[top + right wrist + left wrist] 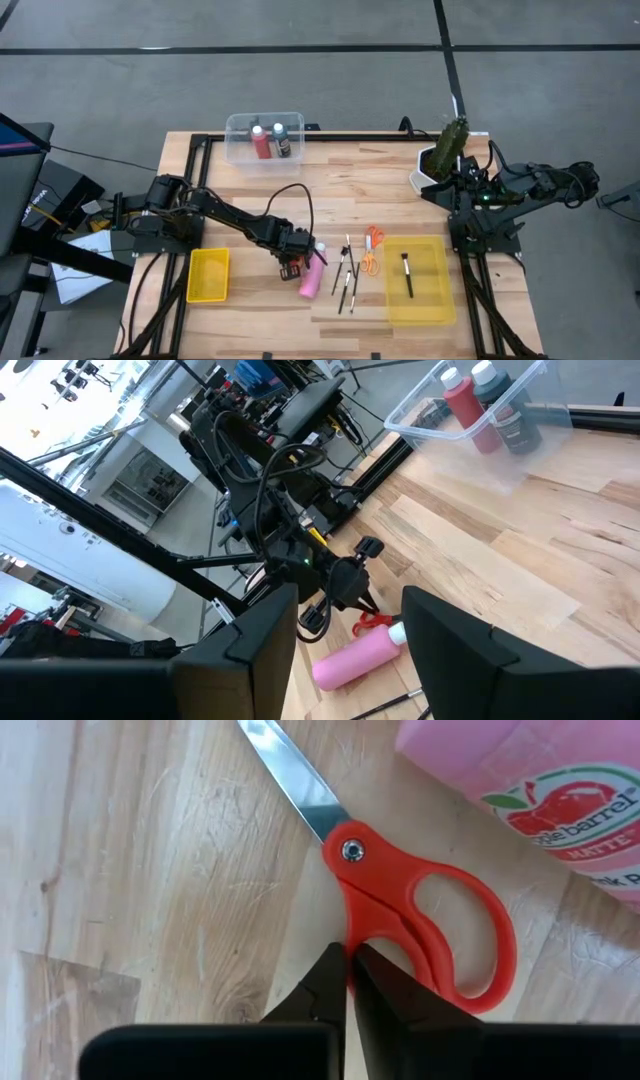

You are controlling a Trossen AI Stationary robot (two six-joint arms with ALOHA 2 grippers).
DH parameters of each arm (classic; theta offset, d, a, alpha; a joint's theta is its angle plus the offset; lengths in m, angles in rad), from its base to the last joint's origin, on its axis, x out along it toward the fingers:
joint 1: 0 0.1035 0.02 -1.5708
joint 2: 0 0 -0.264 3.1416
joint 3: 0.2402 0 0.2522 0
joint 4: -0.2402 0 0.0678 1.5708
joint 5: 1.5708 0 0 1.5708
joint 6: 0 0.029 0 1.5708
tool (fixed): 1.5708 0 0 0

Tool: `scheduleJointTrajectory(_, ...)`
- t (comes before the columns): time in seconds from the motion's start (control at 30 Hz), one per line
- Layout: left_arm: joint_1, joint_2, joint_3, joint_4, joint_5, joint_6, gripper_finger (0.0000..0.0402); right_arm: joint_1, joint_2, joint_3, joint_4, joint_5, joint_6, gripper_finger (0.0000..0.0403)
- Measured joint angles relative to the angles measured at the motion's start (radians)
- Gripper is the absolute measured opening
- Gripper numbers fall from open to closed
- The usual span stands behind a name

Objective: Pick & Place Paint Supplies
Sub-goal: Put the red scissors into the yellow basket

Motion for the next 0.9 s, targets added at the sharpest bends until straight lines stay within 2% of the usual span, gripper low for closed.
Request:
scheduleJointTrajectory(0.2,0.000,-0.026,-0.003,-0.056,-0.019,-0.037,0.0001,0.000,0.000,0.000,0.001,0.000,0.000,0.0177)
scheduleJointTrajectory(0.9,0.001,-0.057,0.001,-0.053,-0.054,-0.272,0.0000,0.000,0.000,0.000,0.003,0.000,-0.003,0.0177)
